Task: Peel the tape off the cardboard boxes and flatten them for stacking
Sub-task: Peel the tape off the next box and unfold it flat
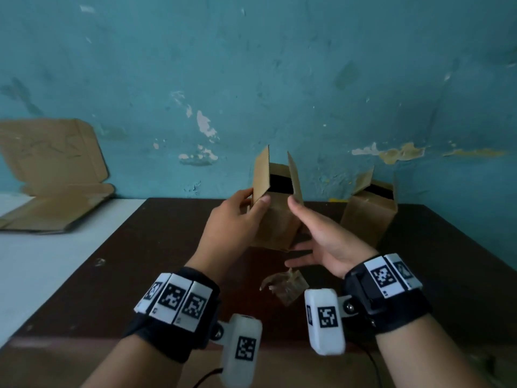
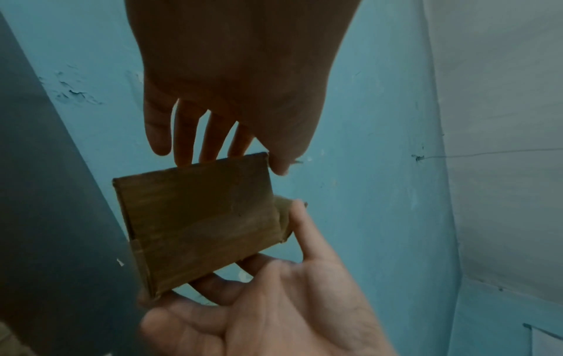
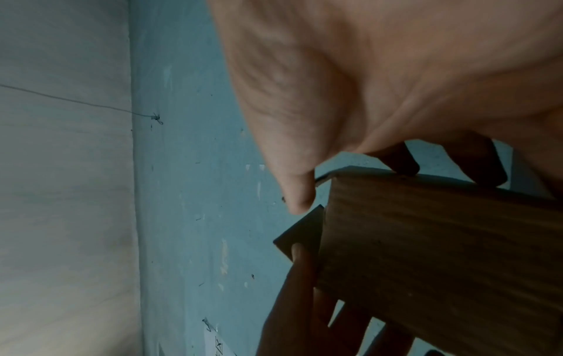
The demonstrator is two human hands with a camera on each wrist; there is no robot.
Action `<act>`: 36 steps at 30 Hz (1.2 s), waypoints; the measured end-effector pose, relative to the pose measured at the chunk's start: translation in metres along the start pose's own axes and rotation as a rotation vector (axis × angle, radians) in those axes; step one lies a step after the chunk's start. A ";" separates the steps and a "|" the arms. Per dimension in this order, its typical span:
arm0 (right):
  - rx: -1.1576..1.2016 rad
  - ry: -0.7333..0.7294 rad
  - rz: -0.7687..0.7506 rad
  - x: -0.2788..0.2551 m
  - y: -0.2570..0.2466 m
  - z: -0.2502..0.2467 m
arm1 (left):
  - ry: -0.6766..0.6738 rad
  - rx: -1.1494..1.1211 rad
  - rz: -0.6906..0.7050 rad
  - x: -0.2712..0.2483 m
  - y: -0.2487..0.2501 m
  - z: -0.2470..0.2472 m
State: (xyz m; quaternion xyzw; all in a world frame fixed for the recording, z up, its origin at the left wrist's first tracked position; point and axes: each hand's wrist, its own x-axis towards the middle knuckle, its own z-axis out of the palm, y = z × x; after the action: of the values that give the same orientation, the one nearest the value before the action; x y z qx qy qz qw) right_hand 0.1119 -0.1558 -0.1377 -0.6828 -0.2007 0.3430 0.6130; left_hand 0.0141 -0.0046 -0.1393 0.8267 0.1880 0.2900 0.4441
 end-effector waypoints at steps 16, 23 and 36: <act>-0.036 0.146 -0.221 0.001 -0.002 0.008 | -0.092 -0.143 0.117 0.003 -0.036 -0.019; -0.077 0.144 -0.295 0.004 0.001 0.017 | -0.066 -0.118 0.174 -0.002 -0.032 -0.026; 0.423 -0.093 -0.279 0.004 0.001 0.011 | 0.017 0.100 0.214 0.004 -0.038 -0.050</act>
State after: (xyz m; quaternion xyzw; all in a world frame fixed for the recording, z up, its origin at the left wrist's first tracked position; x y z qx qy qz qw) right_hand 0.1066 -0.1455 -0.1394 -0.4884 -0.2447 0.3204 0.7739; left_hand -0.0174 0.0492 -0.1483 0.8607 0.1167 0.3331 0.3670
